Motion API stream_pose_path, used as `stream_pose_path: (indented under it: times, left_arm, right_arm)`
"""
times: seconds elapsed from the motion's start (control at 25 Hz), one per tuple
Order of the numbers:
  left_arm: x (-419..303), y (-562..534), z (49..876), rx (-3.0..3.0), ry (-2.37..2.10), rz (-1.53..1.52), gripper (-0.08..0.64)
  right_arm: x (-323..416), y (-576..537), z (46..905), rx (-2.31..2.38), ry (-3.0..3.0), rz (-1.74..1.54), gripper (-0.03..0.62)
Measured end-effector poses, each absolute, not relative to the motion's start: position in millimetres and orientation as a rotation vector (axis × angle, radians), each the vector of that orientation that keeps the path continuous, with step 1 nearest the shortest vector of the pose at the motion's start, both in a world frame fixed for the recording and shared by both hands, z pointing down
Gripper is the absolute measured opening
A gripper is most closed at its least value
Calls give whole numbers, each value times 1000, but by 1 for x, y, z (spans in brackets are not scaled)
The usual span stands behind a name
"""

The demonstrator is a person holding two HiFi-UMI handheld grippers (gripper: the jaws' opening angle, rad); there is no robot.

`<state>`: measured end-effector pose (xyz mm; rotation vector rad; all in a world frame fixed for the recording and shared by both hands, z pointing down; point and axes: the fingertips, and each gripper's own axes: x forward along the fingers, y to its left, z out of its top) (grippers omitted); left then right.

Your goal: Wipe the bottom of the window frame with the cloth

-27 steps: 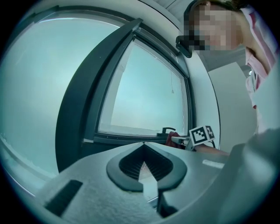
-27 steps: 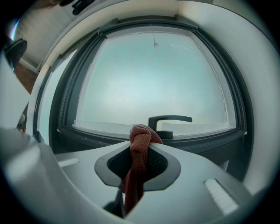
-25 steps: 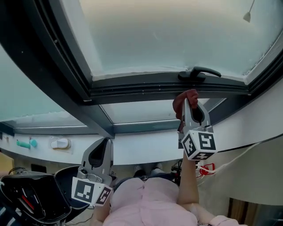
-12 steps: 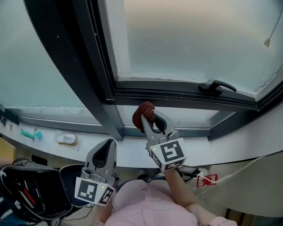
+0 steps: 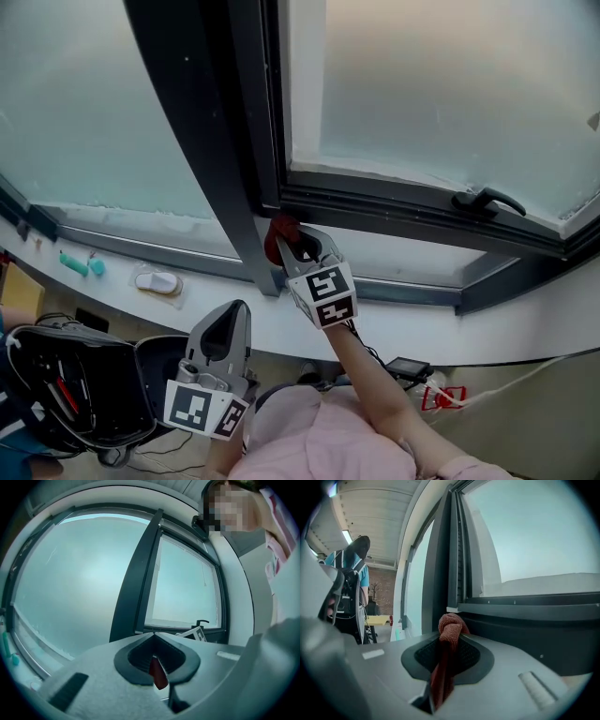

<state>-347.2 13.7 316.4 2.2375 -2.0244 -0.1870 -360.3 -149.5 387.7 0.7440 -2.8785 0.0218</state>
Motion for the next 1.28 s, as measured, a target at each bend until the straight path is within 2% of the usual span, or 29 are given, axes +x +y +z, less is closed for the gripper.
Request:
stream_pose_path:
  times: [0.6,0.88,1.28]
  left_arm:
    - [-340,22,310,2212,-2050,-161,1]
    - [-341,20,315,2224,-2041,-159,0]
    - [-344,12,315,2230,-2036,-157,0]
  right_arm:
    - [-388,-171,382,742,-2895,-24,57]
    - [-387,-175,386,739,-2878,-122,57]
    - [-371,-183,383,790,-2889,-94,55]
